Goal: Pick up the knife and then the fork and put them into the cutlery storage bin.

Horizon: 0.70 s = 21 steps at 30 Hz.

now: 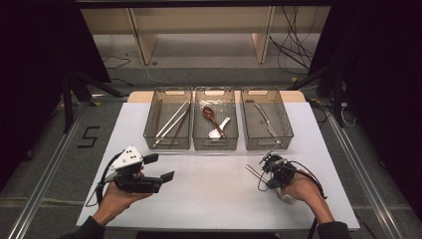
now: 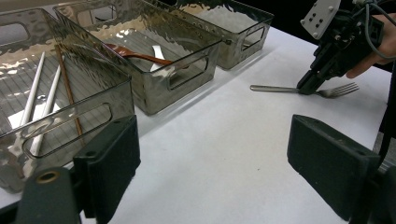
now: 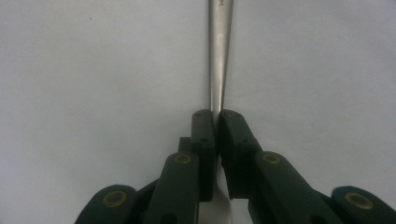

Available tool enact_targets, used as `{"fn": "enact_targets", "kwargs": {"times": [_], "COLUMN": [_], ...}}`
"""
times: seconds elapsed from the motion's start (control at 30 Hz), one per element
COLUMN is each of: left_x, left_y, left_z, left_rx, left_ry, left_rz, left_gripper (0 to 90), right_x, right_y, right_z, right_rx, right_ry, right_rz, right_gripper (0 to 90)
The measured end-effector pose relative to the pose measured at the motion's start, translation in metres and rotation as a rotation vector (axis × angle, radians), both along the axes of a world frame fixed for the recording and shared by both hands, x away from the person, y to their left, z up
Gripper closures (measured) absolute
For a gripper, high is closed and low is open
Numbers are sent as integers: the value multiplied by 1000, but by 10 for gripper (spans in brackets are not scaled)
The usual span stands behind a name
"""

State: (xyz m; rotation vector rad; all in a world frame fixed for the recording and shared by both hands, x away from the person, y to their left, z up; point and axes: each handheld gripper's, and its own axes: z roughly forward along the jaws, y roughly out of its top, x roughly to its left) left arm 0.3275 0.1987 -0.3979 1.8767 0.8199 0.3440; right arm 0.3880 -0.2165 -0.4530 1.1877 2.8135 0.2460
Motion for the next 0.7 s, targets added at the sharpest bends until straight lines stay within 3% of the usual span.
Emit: {"fn": "enact_targets", "kwargs": {"times": [0.7], "left_x": [0], "left_y": [0], "left_z": [0], "left_rx": [1], "left_ry": [-2], "left_rz": [0], "left_gripper": [163], "right_x": [1], "right_y": [-3], "right_z": [4], "right_rx": [24], "right_ry": [-5], "right_rz": [-13], "right_gripper": [850]}}
